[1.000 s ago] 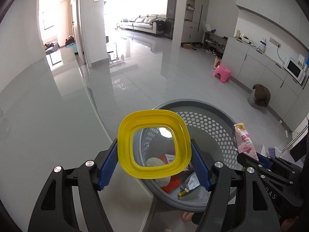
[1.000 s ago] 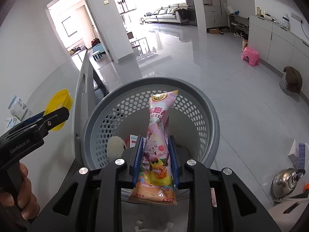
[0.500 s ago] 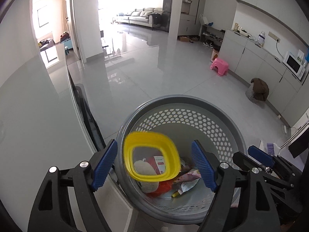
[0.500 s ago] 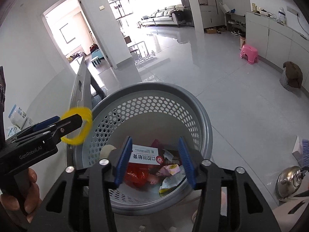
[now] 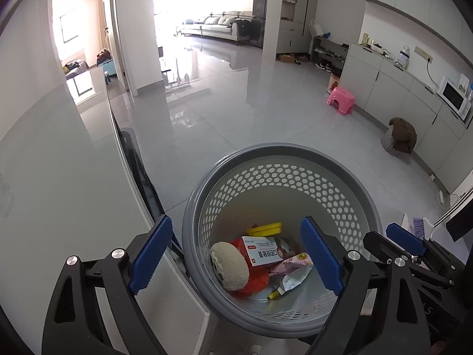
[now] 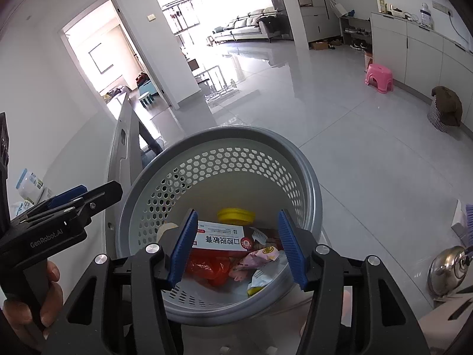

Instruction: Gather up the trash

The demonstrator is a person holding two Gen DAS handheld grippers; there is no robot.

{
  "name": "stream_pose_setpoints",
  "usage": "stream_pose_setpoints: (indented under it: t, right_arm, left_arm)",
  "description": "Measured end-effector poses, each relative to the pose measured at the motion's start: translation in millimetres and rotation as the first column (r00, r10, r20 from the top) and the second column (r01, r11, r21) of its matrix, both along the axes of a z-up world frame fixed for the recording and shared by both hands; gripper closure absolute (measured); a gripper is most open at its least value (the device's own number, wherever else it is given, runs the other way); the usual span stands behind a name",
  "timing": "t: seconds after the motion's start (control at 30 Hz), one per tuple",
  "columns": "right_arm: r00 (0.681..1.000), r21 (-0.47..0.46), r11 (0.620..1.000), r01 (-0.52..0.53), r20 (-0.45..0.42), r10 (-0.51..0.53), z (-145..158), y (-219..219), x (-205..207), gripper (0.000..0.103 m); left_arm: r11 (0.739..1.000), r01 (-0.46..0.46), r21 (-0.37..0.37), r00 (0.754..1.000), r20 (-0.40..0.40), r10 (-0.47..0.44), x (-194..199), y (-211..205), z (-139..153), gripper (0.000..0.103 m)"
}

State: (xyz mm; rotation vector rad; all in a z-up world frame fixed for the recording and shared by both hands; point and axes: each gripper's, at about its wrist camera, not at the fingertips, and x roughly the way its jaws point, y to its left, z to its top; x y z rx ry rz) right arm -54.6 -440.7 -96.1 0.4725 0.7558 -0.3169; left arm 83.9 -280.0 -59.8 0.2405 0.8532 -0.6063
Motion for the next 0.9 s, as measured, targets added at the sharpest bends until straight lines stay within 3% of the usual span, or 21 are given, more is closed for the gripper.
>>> stream_pose_setpoints:
  t: [0.9]
  right_arm:
    - [1.000,-0.053,0.998,0.018,0.014,-0.017,23.7,1.8,-4.8,0.034]
  left_arm:
    - [1.000,-0.028,0.009,0.999,0.042,0.027,-8.0,6.9,15.9,0.006]
